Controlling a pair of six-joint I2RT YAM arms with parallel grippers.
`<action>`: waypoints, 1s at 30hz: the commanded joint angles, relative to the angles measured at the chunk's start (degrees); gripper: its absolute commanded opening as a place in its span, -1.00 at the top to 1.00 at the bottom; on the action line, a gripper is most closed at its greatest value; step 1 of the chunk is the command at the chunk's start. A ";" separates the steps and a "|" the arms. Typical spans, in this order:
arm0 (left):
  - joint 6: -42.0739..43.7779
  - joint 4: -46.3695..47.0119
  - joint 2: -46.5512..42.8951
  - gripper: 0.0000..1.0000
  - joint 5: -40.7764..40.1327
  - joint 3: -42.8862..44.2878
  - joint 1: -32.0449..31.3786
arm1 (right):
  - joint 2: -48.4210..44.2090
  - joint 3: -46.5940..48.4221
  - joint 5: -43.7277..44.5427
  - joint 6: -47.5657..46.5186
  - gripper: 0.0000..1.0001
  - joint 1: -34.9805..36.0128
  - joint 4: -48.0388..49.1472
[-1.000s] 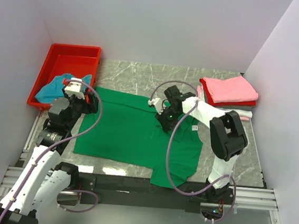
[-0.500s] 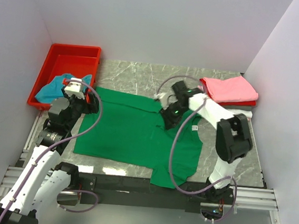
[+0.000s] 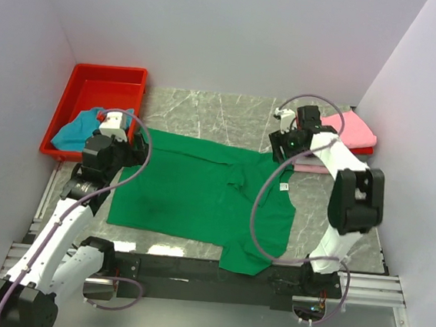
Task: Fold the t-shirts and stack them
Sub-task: Fold the tshirt
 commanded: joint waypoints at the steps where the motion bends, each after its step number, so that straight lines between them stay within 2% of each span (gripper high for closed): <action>1: 0.20 0.75 -1.22 -0.80 0.50 2.28 0.20 | 6.50 6.24 3.74 0.20 -0.41 -1.53 2.74; 8: 0.47 0.58 -0.51 -0.79 1.73 2.54 0.20 | 12.05 11.08 7.44 -1.64 -0.40 -1.89 1.51; 16: 0.73 0.58 -0.86 -0.79 1.65 2.28 0.20 | 17.24 14.51 6.39 -3.31 -0.32 -2.41 -2.44; 24: 0.82 0.58 -0.69 -0.79 1.73 2.37 0.11 | 17.33 13.81 3.13 -4.72 -0.08 -2.41 -4.91; 28: 0.82 0.49 -0.60 -0.79 1.73 2.54 0.11 | 17.95 14.78 2.96 -5.07 0.14 -2.50 -6.40; 30: 0.82 0.58 -0.77 -0.79 1.47 2.37 0.20 | 17.86 15.30 2.87 -4.99 0.37 -2.50 -6.66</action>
